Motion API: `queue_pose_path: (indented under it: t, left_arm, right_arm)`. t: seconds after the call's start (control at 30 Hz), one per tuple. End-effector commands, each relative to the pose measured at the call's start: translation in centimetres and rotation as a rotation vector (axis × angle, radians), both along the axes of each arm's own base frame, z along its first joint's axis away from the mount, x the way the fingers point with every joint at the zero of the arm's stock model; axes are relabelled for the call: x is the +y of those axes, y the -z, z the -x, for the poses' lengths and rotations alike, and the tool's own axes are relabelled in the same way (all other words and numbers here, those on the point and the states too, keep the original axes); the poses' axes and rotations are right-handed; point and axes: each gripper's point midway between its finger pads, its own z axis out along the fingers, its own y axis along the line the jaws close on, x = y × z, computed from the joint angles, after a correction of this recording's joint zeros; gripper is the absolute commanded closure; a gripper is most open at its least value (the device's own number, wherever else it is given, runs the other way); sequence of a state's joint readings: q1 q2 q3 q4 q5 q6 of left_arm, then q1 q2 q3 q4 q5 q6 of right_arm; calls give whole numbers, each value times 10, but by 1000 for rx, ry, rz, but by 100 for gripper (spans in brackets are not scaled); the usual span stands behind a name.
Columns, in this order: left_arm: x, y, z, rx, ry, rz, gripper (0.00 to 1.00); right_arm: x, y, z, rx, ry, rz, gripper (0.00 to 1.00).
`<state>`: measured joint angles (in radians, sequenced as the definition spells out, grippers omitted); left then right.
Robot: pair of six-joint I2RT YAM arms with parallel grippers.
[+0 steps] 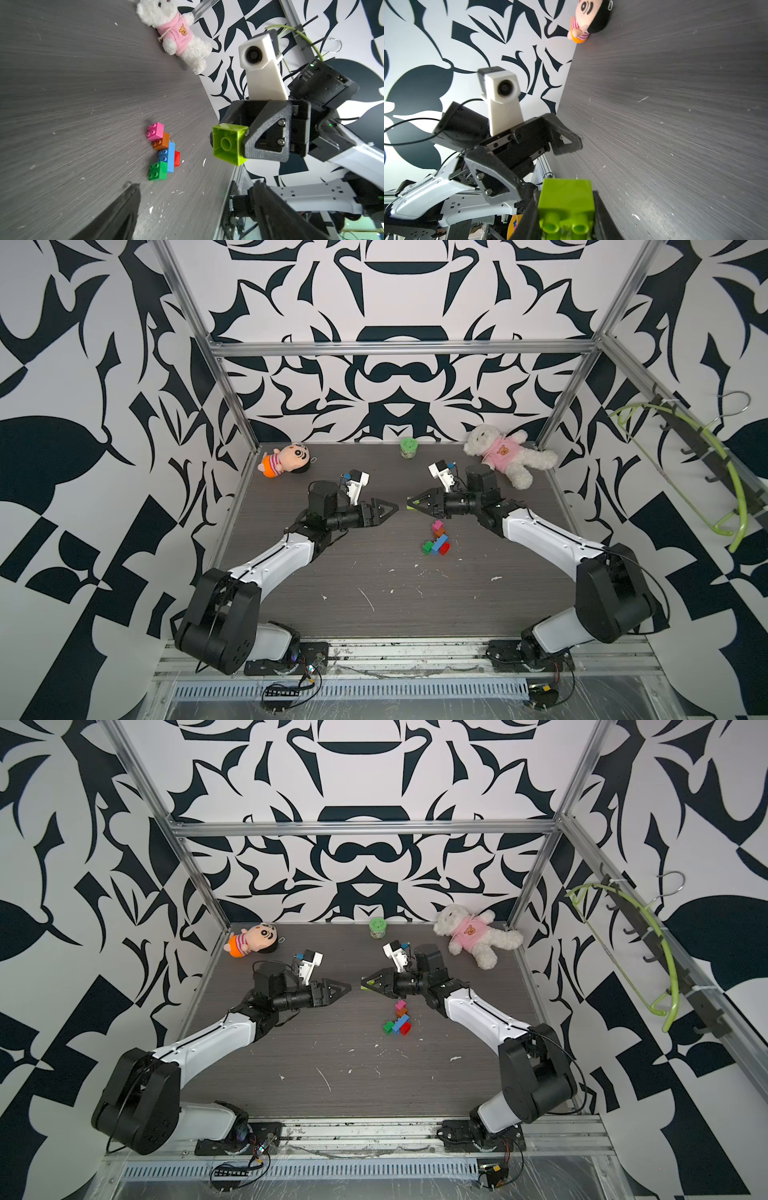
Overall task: Assemble the letter v with lego
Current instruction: Adjust the lego brick at the center of the board.
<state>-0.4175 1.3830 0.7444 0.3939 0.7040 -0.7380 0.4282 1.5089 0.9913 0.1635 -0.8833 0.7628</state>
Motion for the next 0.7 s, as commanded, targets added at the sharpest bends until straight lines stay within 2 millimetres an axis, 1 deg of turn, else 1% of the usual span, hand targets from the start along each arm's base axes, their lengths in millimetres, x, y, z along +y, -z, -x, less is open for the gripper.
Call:
queue_pose_path:
  t: [0.0, 0.07, 0.1, 0.13, 0.17, 0.2, 0.23, 0.3, 0.4, 0.43, 0.5, 0.53, 0.6, 0.67]
  left_arm:
    - [-2, -21, -12, 27, -37, 118, 14]
    - [-4, -30, -21, 87, -67, 202, 8]
    - [-7, -33, -22, 101, -56, 226, 7]
    - [-9, -32, -25, 134, -52, 240, 7]
    - [-10, -32, -26, 146, -48, 253, 8]
    - [-11, -32, -26, 155, -45, 266, 8]
    - [-12, -31, -25, 171, -37, 279, 8]
    - [-16, -29, -21, 210, 11, 284, 12]
    - [-16, -22, -10, 244, 39, 277, 14]
    - [-16, -19, -7, 260, 45, 261, 18]
    - [-15, -13, 1, 282, 66, 220, 22]
    - [-14, -11, 3, 288, 62, 209, 23]
    - [-14, -15, 8, 286, 70, 210, 23]
    - [-18, -18, 14, 294, 91, 216, 23]
  right_arm:
    - [7, -20, 3, -135, -53, -61, 100]
    - [5, -13, 4, -236, -51, -7, 100]
    - [5, -12, 7, -336, -65, 31, 100]
    - [6, -6, 10, -448, -73, 112, 100]
    - [8, 0, 16, -549, -104, 193, 100]
    - [9, 4, 21, -633, -126, 233, 100]
    - [10, 0, 25, -725, -138, 236, 100]
    - [7, -12, 30, -862, -126, 203, 100]
    - [6, -16, 40, -1063, -172, 192, 100]
    - [7, -16, 41, -1114, -181, 193, 100]
    - [6, -18, 44, -1195, -207, 168, 100]
    - [8, -19, 49, -1251, -235, 135, 100]
    - [10, -22, 54, -1347, -250, 94, 100]
    - [12, -27, 50, -1415, -235, 73, 100]
